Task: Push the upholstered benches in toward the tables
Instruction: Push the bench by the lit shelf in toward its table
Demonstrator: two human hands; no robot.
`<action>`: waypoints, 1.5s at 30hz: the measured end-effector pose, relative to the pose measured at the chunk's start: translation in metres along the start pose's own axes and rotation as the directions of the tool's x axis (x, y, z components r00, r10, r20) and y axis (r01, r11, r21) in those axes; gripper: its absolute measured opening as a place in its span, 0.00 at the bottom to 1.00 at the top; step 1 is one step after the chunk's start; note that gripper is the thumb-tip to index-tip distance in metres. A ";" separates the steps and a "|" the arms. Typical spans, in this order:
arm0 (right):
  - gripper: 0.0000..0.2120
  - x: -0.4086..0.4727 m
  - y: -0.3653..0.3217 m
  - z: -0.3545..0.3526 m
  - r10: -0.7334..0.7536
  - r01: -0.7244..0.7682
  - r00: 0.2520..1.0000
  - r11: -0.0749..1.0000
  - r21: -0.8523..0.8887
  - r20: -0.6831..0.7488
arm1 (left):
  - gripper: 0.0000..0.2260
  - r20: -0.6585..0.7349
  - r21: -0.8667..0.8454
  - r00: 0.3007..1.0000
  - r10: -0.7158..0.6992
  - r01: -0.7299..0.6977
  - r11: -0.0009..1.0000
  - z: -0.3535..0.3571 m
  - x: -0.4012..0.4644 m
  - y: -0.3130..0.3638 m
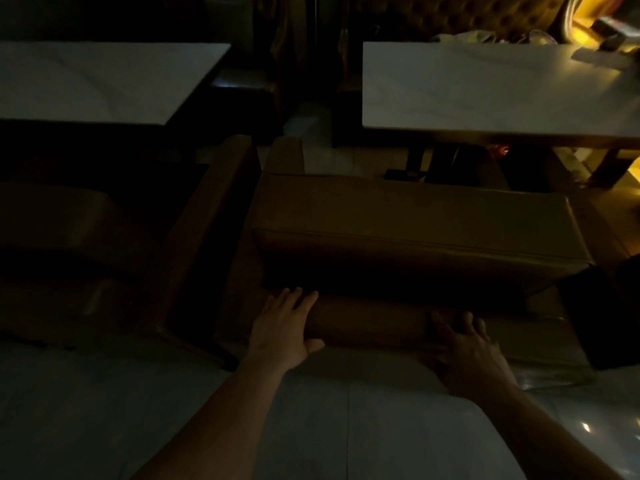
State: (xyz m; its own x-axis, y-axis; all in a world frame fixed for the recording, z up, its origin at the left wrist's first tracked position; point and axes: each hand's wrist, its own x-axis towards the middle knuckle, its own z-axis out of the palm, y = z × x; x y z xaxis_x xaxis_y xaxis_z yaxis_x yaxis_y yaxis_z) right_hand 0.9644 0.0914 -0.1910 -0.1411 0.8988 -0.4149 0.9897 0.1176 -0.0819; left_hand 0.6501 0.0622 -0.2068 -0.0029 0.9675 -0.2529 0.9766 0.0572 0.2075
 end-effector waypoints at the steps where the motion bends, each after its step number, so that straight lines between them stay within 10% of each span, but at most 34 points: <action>1: 0.42 -0.003 -0.002 -0.006 -0.004 0.004 1.000 0.999 0.033 0.005 | 0.41 -0.008 0.007 1.000 0.008 -0.008 1.000 -0.007 -0.002 0.002; 21: 0.39 -0.192 0.069 -0.128 0.135 -0.086 0.972 0.966 0.244 -0.192 | 0.36 0.000 -0.115 0.982 0.189 -0.188 0.975 -0.153 -0.103 0.166; 45: 0.39 -0.240 0.570 -0.131 0.422 -0.340 0.889 0.869 0.360 -0.178 | 0.37 0.047 -0.181 0.908 0.416 -0.402 0.898 -0.037 -0.026 0.665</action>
State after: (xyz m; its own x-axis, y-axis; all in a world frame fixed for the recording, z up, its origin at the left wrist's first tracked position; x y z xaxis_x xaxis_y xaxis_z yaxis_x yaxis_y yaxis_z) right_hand 1.5653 -0.0023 -0.0194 0.2961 0.9240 -0.2418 0.8991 -0.3551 -0.2560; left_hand 1.2916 0.0844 -0.0268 0.4135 0.8910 -0.1875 0.8387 -0.2926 0.4592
